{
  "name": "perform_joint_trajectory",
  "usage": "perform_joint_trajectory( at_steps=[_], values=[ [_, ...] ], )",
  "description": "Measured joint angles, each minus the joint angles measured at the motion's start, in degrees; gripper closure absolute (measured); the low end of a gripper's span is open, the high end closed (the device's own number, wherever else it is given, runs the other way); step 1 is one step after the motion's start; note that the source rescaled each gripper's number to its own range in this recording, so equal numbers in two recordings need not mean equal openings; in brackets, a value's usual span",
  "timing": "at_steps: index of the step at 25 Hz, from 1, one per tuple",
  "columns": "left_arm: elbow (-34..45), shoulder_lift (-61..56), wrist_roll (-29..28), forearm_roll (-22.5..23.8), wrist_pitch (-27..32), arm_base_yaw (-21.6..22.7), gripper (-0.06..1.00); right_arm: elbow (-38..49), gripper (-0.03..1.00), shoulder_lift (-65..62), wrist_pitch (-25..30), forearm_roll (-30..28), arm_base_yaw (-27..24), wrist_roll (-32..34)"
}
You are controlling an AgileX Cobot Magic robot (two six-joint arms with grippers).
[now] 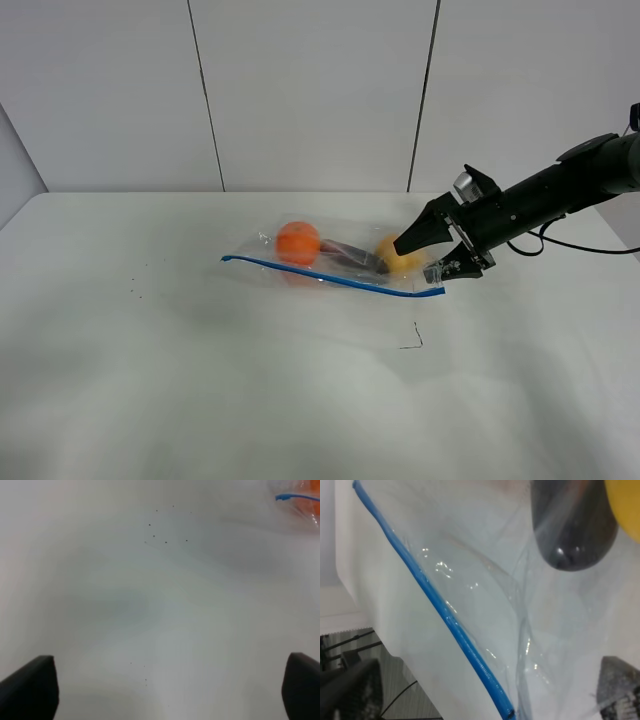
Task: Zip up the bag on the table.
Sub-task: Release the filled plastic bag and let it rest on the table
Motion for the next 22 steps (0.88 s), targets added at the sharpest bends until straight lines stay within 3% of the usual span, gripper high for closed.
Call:
perform_joint_trajectory(
  at_steps=[16,19,22],
  values=[
    [0.00,0.00,0.00,0.11,0.00,0.00,-0.06,0.00,-0.03,0.00,-0.23,-0.30,0.00,0.00],
    [0.00,0.00,0.00,0.11,0.00,0.00,-0.06,0.00,-0.03,0.00,-2.50,-4.51,0.00,0.57],
    [0.00,0.00,0.00,0.11,0.00,0.00,-0.06,0.00,-0.03,0.00,-4.92,-12.98,0.00,5.13]
  ],
)
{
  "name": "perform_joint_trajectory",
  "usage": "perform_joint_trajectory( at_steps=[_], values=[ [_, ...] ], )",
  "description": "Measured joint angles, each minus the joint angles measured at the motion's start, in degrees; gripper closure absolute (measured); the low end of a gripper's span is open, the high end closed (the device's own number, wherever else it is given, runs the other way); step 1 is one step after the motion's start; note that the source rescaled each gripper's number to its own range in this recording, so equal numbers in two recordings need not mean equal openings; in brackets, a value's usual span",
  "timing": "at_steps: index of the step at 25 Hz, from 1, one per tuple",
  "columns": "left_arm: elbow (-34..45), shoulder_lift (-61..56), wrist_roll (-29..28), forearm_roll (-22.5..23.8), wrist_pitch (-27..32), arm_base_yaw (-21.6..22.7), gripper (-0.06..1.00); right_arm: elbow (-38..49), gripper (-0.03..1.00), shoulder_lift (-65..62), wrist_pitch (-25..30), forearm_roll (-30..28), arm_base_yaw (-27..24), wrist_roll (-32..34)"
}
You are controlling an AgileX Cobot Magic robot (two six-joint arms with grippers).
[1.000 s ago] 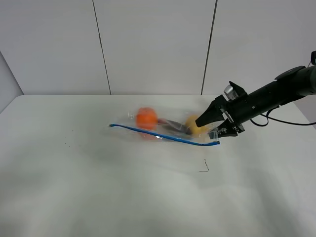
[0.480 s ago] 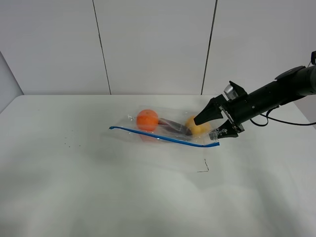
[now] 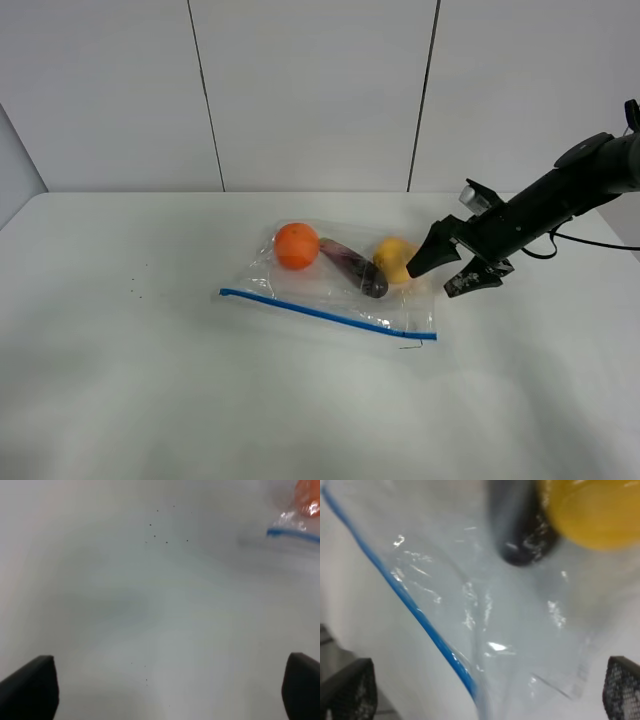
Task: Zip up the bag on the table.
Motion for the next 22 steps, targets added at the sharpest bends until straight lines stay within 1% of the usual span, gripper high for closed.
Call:
perform_joint_trajectory(
  at_steps=[1,3,4,6,10,12,13,15,16,18,22],
  values=[
    [0.00,0.00,0.00,0.00,0.00,0.00,-0.06,0.00,-0.03,-0.06,-1.12,-4.03,0.00,2.57],
    [0.00,0.00,0.00,0.00,0.00,0.00,-0.06,0.00,-0.03,-0.62,-3.59,-13.84,0.00,8.52],
    [0.00,0.00,0.00,0.00,0.00,0.00,-0.06,0.00,-0.03,-1.26,-5.03,-18.41,0.00,12.35],
    [0.00,0.00,0.00,0.00,0.00,0.00,-0.06,0.00,-0.03,-2.88,-7.16,-29.91,0.00,19.84],
    [0.00,0.00,0.00,0.00,0.00,0.00,-0.06,0.00,-0.03,-7.34,-8.39,-50.76,0.00,35.16],
    [0.00,0.00,0.00,0.00,0.00,0.00,-0.06,0.00,-0.03,-9.68,-8.39,-58.05,0.00,41.38],
    [0.00,0.00,0.00,0.00,0.00,0.00,-0.06,0.00,-0.03,-10.68,-8.52,-60.66,0.00,43.34],
    [0.00,0.00,0.00,0.00,0.00,0.00,-0.06,0.00,-0.03,-13.08,-9.34,-62.61,0.00,45.08],
    [0.00,0.00,0.00,0.00,0.00,0.00,-0.06,0.00,-0.03,-14.34,-9.93,-62.61,0.00,45.37],
    [0.00,0.00,0.00,0.00,0.00,0.00,-0.06,0.00,-0.03,-16.78,-10.55,-61.29,0.00,44.98],
    [0.00,0.00,0.00,0.00,0.00,0.00,-0.06,2.33,-0.03,-22.51,-12.35,-57.27,0.00,40.53]
  ],
)
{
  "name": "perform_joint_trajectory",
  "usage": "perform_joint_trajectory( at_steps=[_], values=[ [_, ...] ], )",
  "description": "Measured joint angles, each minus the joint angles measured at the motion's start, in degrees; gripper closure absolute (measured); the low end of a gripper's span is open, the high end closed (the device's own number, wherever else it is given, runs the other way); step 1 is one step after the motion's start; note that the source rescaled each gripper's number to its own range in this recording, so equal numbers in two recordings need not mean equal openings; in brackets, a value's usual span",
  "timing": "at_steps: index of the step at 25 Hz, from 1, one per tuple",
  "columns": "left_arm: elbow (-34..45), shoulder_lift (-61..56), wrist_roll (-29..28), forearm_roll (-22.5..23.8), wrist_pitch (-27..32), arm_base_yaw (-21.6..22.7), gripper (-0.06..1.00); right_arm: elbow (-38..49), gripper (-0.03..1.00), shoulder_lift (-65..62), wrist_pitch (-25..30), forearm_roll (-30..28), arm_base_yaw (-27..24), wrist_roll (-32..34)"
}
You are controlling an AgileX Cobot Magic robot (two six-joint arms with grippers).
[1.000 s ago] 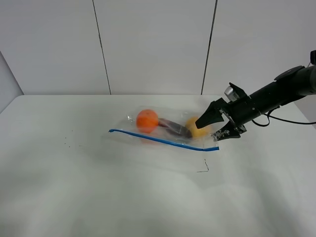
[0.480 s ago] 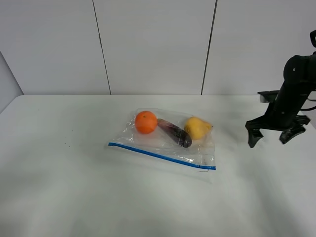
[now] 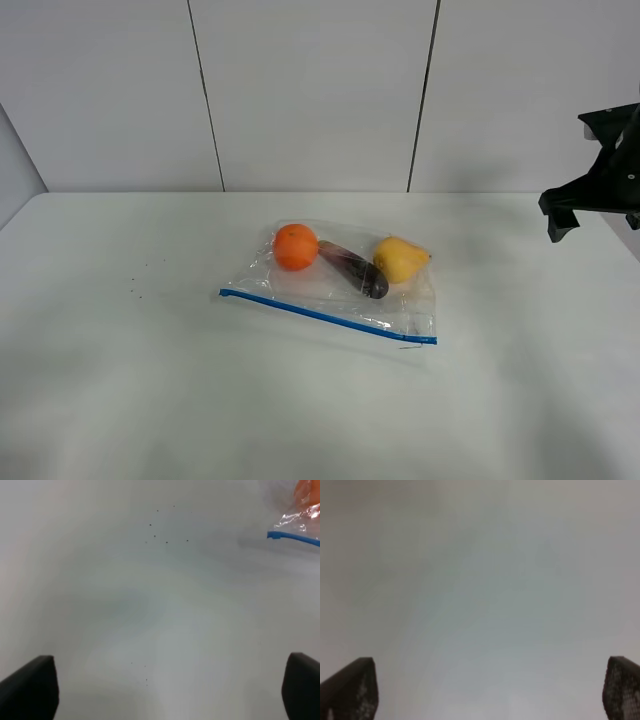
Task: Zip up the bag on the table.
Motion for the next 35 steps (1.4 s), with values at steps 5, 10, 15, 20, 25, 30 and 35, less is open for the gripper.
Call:
perform_joint_trajectory(
  at_steps=[5,10,15,20,25,30,35],
  values=[
    [0.00,0.00,0.00,0.00,0.00,0.00,-0.06,6.86,-0.03,-8.71,-4.34,8.59,0.00,-6.84],
    [0.00,0.00,0.00,0.00,0.00,0.00,-0.06,10.54,-0.03,-17.51,-4.97,11.57,0.00,-8.38],
    [0.00,0.00,0.00,0.00,0.00,0.00,-0.06,14.45,-0.03,-27.67,-5.57,12.06,4.24,-9.92],
    [0.00,0.00,0.00,0.00,0.00,0.00,-0.06,18.18,-0.03,-36.39,-2.70,10.15,7.69,-6.84],
    [0.00,0.00,0.00,0.00,0.00,0.00,-0.06,22.04,-0.03,-46.36,0.02,4.91,7.69,-0.94],
    [0.00,0.00,0.00,0.00,0.00,0.00,-0.06,27.42,-0.03,-57.93,0.03,0.43,7.69,6.71],
    [0.00,0.00,0.00,0.00,0.00,0.00,-0.06,32.26,-0.03,-68.82,0.15,-0.01,7.69,11.43]
  ],
)
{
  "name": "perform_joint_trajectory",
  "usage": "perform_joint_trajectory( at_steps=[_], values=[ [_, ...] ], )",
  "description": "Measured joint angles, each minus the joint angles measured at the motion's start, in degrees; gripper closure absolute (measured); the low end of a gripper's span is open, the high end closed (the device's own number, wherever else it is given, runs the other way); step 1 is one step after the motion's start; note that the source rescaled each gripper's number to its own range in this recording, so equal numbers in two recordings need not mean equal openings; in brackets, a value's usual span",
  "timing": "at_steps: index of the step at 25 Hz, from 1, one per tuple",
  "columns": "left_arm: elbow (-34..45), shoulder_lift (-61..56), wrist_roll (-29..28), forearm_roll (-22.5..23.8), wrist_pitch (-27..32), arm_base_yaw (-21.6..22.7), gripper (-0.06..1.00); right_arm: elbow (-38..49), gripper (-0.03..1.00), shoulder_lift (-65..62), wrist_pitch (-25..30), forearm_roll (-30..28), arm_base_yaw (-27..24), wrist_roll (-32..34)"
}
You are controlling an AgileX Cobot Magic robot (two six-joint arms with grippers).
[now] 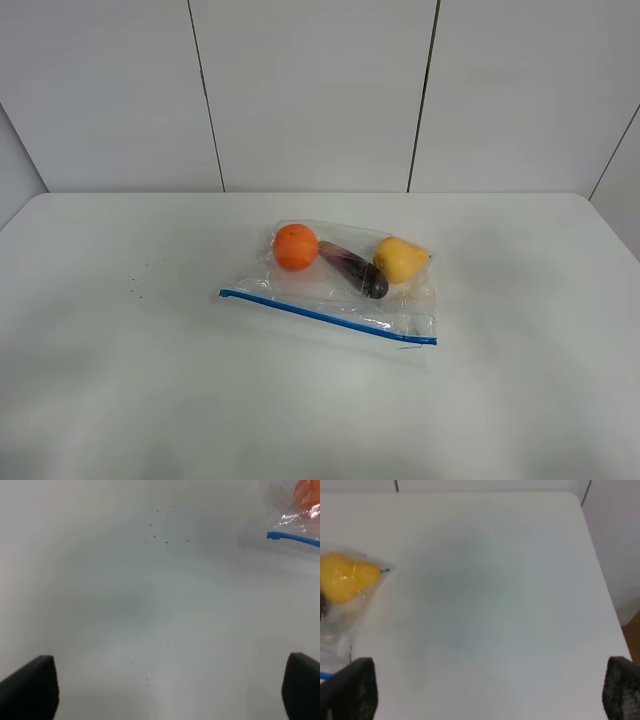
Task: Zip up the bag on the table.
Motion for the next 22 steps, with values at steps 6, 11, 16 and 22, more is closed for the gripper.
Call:
perform_joint_trajectory(
  at_steps=[6,11,16,22],
  values=[
    [0.00,0.00,0.00,0.00,0.00,0.00,-0.06,3.91,-0.03,-11.52,0.11,0.56,0.00,1.51],
    [0.00,0.00,0.00,0.05,0.00,0.00,-0.06,5.96,-0.03,-20.35,0.11,2.23,0.00,1.56],
    [0.00,0.00,0.00,0.05,0.00,0.00,-0.06,6.13,-0.03,-27.72,0.23,2.05,0.00,1.51],
    [0.00,0.00,0.00,0.05,0.00,0.00,-0.06,6.13,-0.03,-28.35,1.37,2.00,0.00,1.58]
  ],
)
